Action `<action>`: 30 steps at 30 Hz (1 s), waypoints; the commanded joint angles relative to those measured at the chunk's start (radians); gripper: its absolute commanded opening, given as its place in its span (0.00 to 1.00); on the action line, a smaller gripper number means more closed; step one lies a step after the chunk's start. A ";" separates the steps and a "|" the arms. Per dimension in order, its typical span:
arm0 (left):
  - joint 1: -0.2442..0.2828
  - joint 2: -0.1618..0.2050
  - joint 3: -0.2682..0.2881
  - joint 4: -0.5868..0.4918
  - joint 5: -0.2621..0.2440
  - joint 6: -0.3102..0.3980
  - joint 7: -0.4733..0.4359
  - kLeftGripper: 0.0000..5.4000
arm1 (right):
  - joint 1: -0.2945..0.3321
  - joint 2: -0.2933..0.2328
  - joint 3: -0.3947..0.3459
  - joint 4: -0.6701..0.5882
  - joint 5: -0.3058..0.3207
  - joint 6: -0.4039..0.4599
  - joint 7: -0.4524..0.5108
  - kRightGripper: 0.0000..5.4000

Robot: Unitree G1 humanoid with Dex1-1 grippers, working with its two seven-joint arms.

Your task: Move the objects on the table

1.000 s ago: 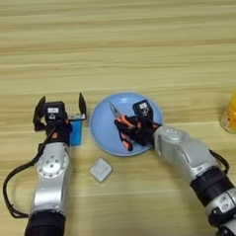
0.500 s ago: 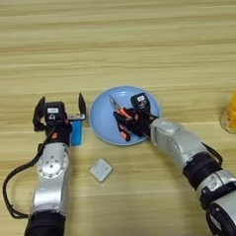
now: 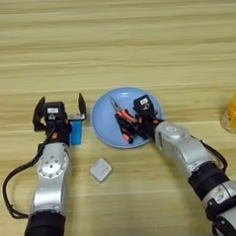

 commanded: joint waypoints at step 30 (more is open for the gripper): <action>0.004 -0.002 0.000 -0.011 0.012 0.018 0.015 1.00 | 0.493 -0.202 0.216 -0.719 -0.016 -0.089 0.200 0.99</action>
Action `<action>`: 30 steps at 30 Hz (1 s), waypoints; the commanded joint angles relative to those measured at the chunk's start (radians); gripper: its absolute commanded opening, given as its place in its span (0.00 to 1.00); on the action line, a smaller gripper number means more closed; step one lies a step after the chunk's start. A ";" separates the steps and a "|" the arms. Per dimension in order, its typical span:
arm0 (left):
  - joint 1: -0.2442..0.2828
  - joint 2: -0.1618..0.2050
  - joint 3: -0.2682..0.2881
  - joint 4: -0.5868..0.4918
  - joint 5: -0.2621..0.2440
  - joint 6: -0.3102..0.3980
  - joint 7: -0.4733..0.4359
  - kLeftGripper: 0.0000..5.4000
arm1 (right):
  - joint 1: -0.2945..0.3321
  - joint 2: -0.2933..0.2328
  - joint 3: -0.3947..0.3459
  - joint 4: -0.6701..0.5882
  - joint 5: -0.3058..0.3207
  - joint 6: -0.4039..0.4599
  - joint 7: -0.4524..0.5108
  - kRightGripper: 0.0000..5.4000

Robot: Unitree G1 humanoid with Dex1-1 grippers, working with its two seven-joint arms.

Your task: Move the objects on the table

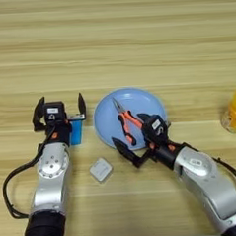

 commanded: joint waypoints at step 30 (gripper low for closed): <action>0.010 -0.005 -0.002 -0.028 0.015 0.020 0.016 1.00 | 0.089 -0.101 0.246 0.088 -0.161 -0.297 0.060 0.99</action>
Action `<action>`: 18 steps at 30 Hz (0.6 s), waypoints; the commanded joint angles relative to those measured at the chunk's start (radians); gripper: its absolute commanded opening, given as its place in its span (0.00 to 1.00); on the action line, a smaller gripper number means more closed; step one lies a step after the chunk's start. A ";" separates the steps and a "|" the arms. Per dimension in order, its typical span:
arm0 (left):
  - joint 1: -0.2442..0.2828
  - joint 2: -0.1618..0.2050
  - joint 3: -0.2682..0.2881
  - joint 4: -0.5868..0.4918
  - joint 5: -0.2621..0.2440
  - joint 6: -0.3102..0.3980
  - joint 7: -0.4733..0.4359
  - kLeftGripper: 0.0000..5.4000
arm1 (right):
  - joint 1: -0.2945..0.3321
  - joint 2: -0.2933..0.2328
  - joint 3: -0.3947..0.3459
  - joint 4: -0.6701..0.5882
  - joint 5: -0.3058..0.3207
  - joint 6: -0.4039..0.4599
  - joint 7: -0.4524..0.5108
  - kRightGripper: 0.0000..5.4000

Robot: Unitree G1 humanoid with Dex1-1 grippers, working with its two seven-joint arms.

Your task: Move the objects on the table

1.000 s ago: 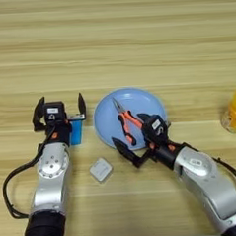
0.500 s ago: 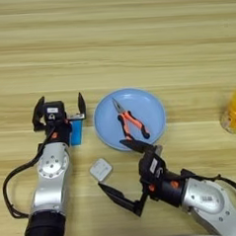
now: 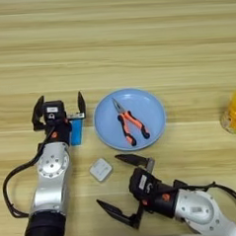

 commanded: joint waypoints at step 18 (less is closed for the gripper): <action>0.012 -0.004 -0.002 -0.018 0.015 0.022 0.008 1.00 | -0.081 0.057 -0.021 0.186 -0.055 -0.066 -0.068 0.99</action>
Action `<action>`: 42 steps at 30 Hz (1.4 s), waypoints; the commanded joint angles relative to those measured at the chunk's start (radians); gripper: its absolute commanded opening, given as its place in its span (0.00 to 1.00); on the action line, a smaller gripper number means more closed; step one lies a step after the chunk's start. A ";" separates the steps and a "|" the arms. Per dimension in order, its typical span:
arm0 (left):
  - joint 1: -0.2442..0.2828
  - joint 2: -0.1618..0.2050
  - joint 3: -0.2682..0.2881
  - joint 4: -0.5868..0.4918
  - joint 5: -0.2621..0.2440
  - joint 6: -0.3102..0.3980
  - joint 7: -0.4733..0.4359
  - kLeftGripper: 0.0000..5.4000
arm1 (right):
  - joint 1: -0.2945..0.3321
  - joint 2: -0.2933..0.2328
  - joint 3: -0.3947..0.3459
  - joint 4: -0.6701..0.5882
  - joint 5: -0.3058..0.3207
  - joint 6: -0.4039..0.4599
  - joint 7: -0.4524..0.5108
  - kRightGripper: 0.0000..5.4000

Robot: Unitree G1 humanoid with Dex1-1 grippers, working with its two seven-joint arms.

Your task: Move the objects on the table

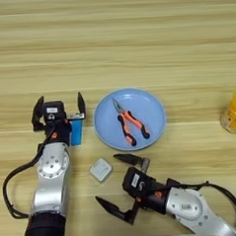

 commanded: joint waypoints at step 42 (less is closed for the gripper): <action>0.001 -0.013 -0.006 -0.006 0.019 0.017 0.015 1.00 | -0.164 0.181 -0.056 0.424 -0.013 -0.051 -0.041 0.90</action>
